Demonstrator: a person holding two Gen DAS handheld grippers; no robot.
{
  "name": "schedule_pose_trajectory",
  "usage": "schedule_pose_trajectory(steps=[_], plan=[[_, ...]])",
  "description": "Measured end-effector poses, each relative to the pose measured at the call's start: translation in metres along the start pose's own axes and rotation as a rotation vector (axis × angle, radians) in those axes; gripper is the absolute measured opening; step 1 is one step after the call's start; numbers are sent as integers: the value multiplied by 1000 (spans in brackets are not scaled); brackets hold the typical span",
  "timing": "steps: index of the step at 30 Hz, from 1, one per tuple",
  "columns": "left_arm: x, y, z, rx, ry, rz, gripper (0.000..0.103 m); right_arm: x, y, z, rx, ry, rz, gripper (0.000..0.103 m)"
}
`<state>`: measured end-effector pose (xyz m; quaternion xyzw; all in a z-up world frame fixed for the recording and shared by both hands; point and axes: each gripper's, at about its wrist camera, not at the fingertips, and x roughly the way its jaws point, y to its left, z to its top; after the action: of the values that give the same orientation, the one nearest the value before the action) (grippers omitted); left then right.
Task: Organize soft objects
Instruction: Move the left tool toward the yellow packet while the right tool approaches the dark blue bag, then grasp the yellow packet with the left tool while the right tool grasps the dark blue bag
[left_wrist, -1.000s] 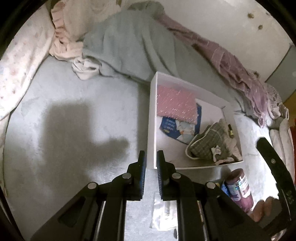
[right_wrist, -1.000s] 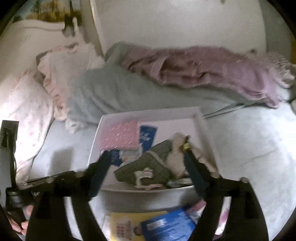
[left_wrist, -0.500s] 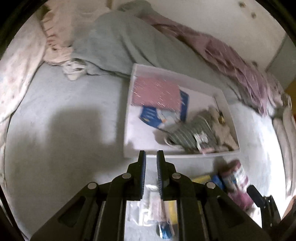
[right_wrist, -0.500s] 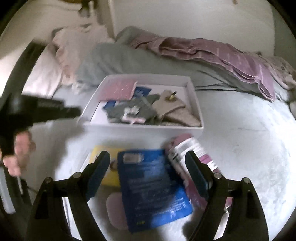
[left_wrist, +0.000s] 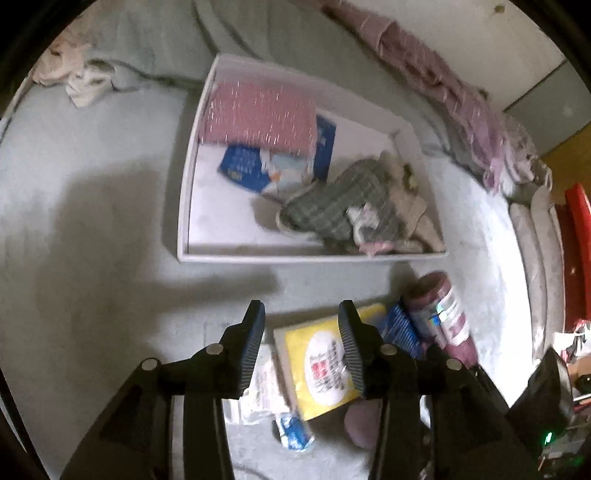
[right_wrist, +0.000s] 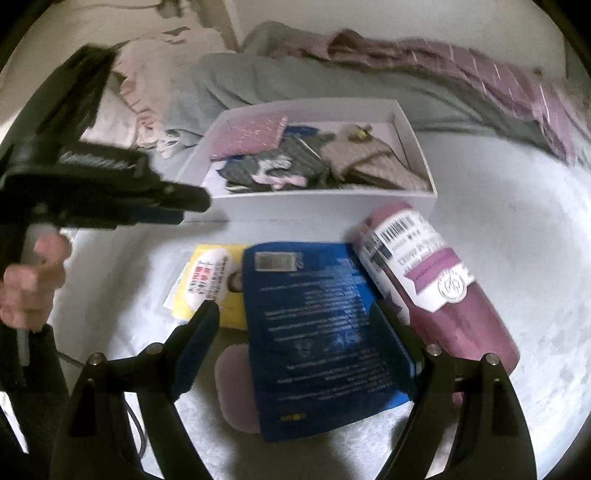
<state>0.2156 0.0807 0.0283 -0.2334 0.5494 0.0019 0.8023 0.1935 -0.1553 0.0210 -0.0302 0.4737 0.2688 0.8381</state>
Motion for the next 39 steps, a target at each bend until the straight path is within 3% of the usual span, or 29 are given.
schedule_pose_trajectory(steps=[3, 10, 19, 22, 27, 32, 34, 39], plan=[[9, 5, -1, -8, 45, 40, 41, 3, -1, 0, -22, 13, -43, 84], [19, 9, -5, -14, 132, 1, 41, 5, 0, -2, -108, 28, -63, 90], [27, -8, -15, 105, 203, -4, 41, 11, 1, -2, -167, 52, -64, 93], [29, -13, -18, 137, 205, -8, 47, 10, 1, -2, -170, 56, -59, 93], [33, -25, -22, 192, 214, 3, 48, 10, 1, 0, -170, 63, -53, 93], [37, -48, -32, 316, 179, 64, 34, 15, 1, 1, -180, 96, -80, 93], [37, -49, -29, 307, 165, 54, 25, 16, -2, 2, -169, 104, -85, 95], [27, -45, -26, 291, 114, 32, 16, 20, -23, 5, -61, 144, -49, 99]])
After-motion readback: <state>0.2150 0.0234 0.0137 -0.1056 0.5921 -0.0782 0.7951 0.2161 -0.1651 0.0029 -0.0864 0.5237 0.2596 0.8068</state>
